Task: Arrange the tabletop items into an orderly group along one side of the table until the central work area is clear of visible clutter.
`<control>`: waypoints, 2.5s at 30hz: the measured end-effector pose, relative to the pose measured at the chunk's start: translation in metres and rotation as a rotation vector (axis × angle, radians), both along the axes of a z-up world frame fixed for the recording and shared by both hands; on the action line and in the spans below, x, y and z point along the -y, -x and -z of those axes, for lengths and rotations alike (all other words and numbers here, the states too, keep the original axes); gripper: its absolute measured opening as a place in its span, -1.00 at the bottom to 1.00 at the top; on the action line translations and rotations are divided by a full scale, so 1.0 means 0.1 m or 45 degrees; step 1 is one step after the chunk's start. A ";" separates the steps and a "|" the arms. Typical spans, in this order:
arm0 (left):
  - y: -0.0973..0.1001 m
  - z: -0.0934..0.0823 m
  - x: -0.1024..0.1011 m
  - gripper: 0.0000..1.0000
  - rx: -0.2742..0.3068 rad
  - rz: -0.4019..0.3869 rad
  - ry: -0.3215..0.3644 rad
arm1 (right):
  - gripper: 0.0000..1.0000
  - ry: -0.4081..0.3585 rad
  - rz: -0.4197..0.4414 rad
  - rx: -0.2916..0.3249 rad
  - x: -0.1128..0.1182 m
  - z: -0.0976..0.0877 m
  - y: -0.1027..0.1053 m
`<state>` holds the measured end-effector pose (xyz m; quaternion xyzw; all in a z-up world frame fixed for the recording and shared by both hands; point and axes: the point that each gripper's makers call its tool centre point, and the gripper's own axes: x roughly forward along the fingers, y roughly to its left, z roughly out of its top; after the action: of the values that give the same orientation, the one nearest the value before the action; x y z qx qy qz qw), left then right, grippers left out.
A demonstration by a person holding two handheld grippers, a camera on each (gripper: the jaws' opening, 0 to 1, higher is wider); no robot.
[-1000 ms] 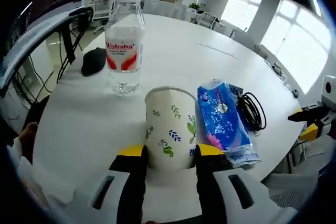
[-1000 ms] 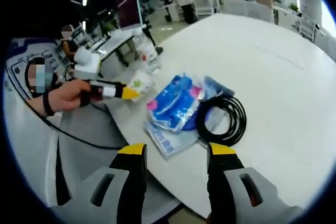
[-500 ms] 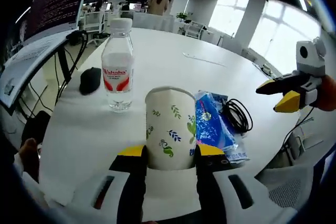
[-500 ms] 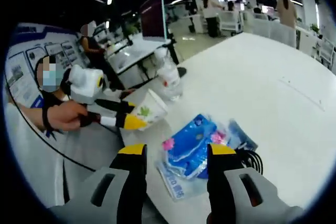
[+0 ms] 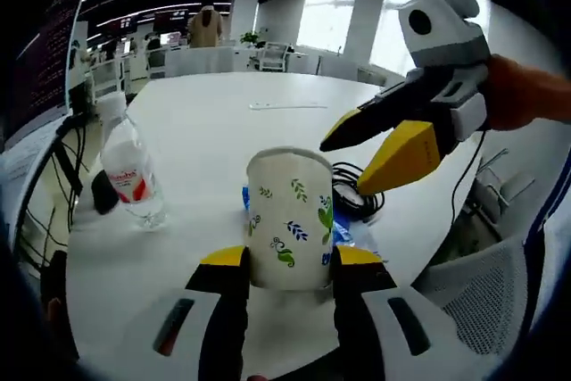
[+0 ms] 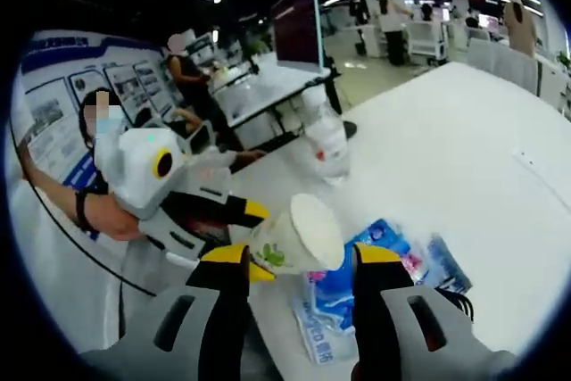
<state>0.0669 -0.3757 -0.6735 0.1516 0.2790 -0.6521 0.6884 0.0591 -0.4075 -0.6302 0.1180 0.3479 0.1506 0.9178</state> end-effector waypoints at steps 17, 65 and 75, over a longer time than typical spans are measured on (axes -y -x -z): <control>0.17 -0.12 0.04 -0.29 0.149 0.207 0.042 | -0.56 -0.137 -0.153 -0.005 -0.31 -0.04 -0.02; -0.26 0.05 -0.26 -0.32 0.048 -0.097 0.034 | -0.99 -0.026 -0.236 -0.039 -0.40 0.17 -0.45; -0.32 0.06 -0.33 -0.34 0.015 -0.158 0.044 | -0.99 0.104 -0.249 -0.050 -0.28 0.28 -0.62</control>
<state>0.0988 -0.3428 -0.6792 0.1259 0.2725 -0.6121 0.7316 0.1215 -0.3797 -0.6584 0.0490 0.3816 0.2230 0.8957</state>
